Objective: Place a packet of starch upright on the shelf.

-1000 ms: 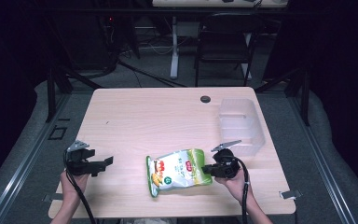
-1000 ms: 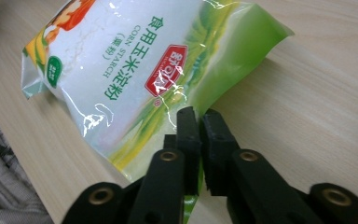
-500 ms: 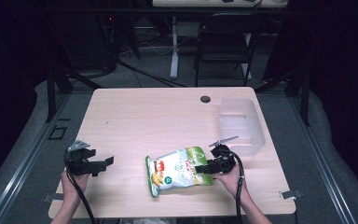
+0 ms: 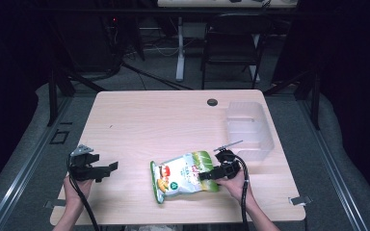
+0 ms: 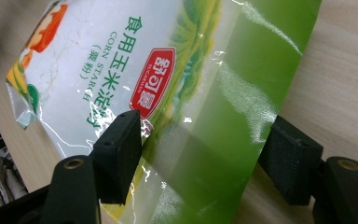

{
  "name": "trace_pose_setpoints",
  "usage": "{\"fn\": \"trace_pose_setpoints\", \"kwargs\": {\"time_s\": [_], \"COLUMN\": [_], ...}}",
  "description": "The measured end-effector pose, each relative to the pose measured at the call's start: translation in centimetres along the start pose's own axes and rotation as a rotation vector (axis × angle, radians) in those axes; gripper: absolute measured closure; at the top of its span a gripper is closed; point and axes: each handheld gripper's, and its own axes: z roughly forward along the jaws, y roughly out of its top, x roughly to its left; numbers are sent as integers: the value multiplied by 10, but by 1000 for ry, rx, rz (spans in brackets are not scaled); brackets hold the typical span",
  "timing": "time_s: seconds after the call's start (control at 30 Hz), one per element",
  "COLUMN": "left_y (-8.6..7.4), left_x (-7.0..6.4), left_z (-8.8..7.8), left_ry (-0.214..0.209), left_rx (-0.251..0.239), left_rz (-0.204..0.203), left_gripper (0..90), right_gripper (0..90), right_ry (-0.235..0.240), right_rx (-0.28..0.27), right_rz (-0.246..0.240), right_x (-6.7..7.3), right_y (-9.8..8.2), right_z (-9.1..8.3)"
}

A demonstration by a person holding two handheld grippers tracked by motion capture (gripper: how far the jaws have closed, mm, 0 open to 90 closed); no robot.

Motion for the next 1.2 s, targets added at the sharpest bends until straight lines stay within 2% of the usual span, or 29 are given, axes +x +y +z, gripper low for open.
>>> {"fn": "trace_pose_setpoints", "kwargs": {"time_s": [0.07, 0.13, 0.17, 0.2, 0.27, 0.3, 0.4, 0.5, 0.63, 0.7, 0.73, 0.77, 0.8, 0.83, 0.87, 0.93, 0.97, 1.03, 1.07, 1.1, 1.13, 1.2], "left_y": [0, 0, 0, 0, 0, 0, 0, 0, 1, 1, 1, 1, 1, 1, 1, 1, 1, 1, 1, 1, 1, 1], "left_x": [-1, -2, -2, -1, 0, 0, -1, -2, -1, -1, -2, -2, -2, -2, -1, -1, -1, -2, -2, -2, -2, -1], "left_z": [0, 0, 0, -1, -1, 0, -1, -2, -1, 0, 0, 0, 1, 1, 1, 1, 1, 1, 0, 0, 0, 1], "left_ry": [-4, 0, 0, 2, 0, 2, -4, -4, -7, -8, -9, -9, -5, -5, -8, -5, -5, -6, -3, -3, -3, -2], "left_rx": [11, 4, 4, -2, 4, 0, 0, -5, 7, 9, 5, 5, 6, 6, 9, 8, 8, 7, 7, 7, 8, 9], "left_rz": [4, 14, 14, 9, 5, 1, 2, 17, 4, 12, 14, 14, 20, 20, 13, 13, 13, 14, 16, 16, 14, 14], "left_gripper": [86, 86, 86, 86, 86, 86, 86, 86, 87, 87, 88, 88, 88, 89, 89, 89, 89, 89, 89, 89, 89, 89], "right_gripper": [343, 338, 338, 319, 317, 323, 338, 360, 374, 393, 438, 438, 512, 512, 613, 681, 681, 771, 852, 852, 894, 898], "right_ry": [3, -29, -29, -58, -68, -35, 4, 10, 45, 35, 36, 36, 28, 28, 20, 28, 28, 34, 50, 50, 62, 59], "right_rx": [10, 24, 24, 17, 32, 16, 29, 18, -42, -44, -43, -43, -59, -59, -57, -62, -62, -76, -76, -76, -79, -79], "right_rz": [11, 18, 18, 22, 15, 35, 34, 58, 101, 95, 96, 96, 107, 107, 85, 59, 59, 37, 23, 23, 9, -3], "right_x": [-2, -2, -2, 1, 1, -1, -3, -2, -4, -3, -3, -3, -1, -1, 0, 2, 2, 4, 6, 6, 7, 9], "right_y": [0, 0, 0, 0, 0, -1, -2, -2, -2, -2, -2, -2, -3, -3, -3, -2, -2, -2, -2, -2, -2, -2], "right_z": [2, 2, 2, 1, -1, -2, -1, 0, -3, -2, -2, -2, 0, 0, -1, -2, -2, -3, -4, -4, -4, -4]}}
